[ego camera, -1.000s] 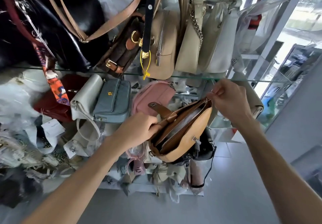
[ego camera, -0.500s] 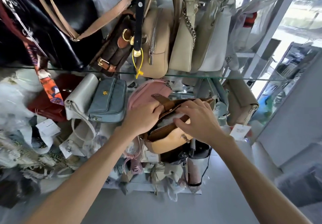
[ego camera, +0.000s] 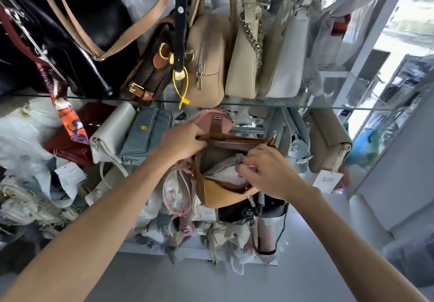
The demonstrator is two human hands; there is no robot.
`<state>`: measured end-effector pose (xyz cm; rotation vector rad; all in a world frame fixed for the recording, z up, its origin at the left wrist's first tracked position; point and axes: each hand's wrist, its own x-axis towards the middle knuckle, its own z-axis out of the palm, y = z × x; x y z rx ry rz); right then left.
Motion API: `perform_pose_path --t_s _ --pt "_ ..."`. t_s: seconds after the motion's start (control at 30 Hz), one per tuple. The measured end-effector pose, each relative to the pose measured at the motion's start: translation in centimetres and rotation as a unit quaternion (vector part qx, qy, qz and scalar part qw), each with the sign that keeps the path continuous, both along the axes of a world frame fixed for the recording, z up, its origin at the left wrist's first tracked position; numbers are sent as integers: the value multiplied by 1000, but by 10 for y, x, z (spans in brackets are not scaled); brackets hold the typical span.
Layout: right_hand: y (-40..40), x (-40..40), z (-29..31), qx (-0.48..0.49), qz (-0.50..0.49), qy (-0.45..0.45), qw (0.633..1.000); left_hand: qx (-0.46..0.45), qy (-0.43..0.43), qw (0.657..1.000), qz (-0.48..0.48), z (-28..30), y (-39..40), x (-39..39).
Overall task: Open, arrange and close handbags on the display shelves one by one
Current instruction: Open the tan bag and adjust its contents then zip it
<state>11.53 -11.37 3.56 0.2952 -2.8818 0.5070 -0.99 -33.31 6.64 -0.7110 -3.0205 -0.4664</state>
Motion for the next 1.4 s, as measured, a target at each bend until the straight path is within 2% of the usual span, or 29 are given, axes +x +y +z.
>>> perform_pose_path --t_s 0.2,0.33,0.47,0.5,0.53,0.63,0.7,0.77,0.83,0.9,0.93,0.97,1.03,1.07,1.1,1.27,1.4 --pt "0 -9 6 7 0 -8 1000 5 -31 999 -36 4 -2 -2" --pt "-4 -18 16 27 -17 -2 999 9 -86 994 -71 13 -1 6" --pt "8 -16 26 -55 52 10 997 -27 -75 994 -71 11 2 14" --pt "11 -11 29 -47 79 3 996 -24 -72 995 -61 9 2 14" --pt "11 -6 31 -11 103 -14 995 -16 -75 996 -52 6 1 14" --pt "5 2 26 177 150 -33 972 19 -94 995 -31 5 0 14" --pt "4 0 20 208 150 13 966 21 -108 993 -33 11 0 18" --pt "7 -3 25 209 119 82 967 -13 -129 991 -40 16 -1 25" --pt "13 -6 35 237 85 140 958 -115 -171 977 -58 28 -5 36" --pt "18 -9 46 257 79 169 948 -209 -224 949 -76 40 -10 52" --pt "18 -12 51 264 86 175 945 -221 -208 949 -81 46 -10 60" --pt "18 -14 55 275 97 178 940 -202 -148 965 -82 52 -8 66" --pt "11 -22 58 302 128 187 926 -90 52 992 -72 58 0 68" --pt "6 -26 58 315 146 190 918 -39 131 987 -81 56 6 64" --pt "1 -30 57 324 166 192 911 -31 169 980 -102 51 11 58" --pt "-7 -44 52 330 218 201 896 -107 162 968 -159 21 20 32" --pt "-11 -47 51 324 248 178 896 -101 74 985 -121 12 19 26"
